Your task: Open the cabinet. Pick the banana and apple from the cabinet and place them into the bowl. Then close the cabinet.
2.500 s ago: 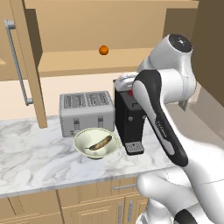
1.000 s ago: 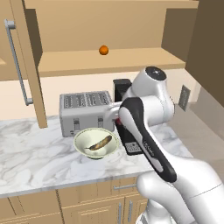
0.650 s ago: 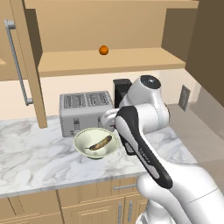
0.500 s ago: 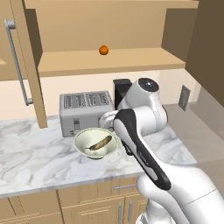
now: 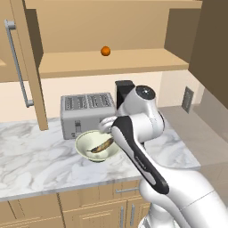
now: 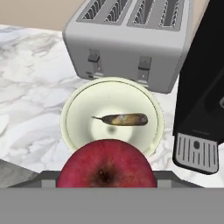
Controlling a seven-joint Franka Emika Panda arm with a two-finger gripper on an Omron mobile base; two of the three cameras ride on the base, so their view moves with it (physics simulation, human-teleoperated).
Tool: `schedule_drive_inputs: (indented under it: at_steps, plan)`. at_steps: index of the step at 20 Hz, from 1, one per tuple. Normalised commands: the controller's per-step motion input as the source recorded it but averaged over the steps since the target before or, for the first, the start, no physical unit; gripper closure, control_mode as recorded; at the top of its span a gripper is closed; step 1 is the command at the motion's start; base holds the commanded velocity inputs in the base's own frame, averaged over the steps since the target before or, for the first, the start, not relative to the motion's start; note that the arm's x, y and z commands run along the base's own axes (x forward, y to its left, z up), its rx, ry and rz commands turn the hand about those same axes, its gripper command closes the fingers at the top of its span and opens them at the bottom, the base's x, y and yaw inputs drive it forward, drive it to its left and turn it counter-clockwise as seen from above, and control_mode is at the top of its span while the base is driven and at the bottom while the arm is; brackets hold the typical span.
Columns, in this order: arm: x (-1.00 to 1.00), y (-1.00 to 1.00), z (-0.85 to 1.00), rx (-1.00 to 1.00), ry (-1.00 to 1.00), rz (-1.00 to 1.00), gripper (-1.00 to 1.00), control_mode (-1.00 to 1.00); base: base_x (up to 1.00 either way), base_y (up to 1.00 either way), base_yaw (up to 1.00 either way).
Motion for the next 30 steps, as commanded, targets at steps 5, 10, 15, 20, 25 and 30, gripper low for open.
schedule_drive_inputs:
  at_steps: [5,10,15,20,25,30]
  plan:
    - [0.11,0.12,-0.18,0.0,0.0,0.0,1.0,-1.0,0.0,0.0,0.0]
    - [0.16,0.05,-0.13,0.0,0.01,0.0,1.0,-1.0,0.0,0.0,0.0]
    - [0.18,0.04,-0.14,0.0,0.01,0.0,1.0,-1.0,0.0,0.0,0.0]
    - [0.1,0.06,-0.24,0.0,0.0,0.0,1.0,-1.0,0.0,0.0,0.0]
    - [0.08,0.08,-0.28,0.0,0.0,0.0,1.0,-1.0,0.0,0.0,0.0]
    - [0.1,0.04,-0.23,0.0,0.0,0.0,1.0,-1.0,0.0,0.0,0.0]
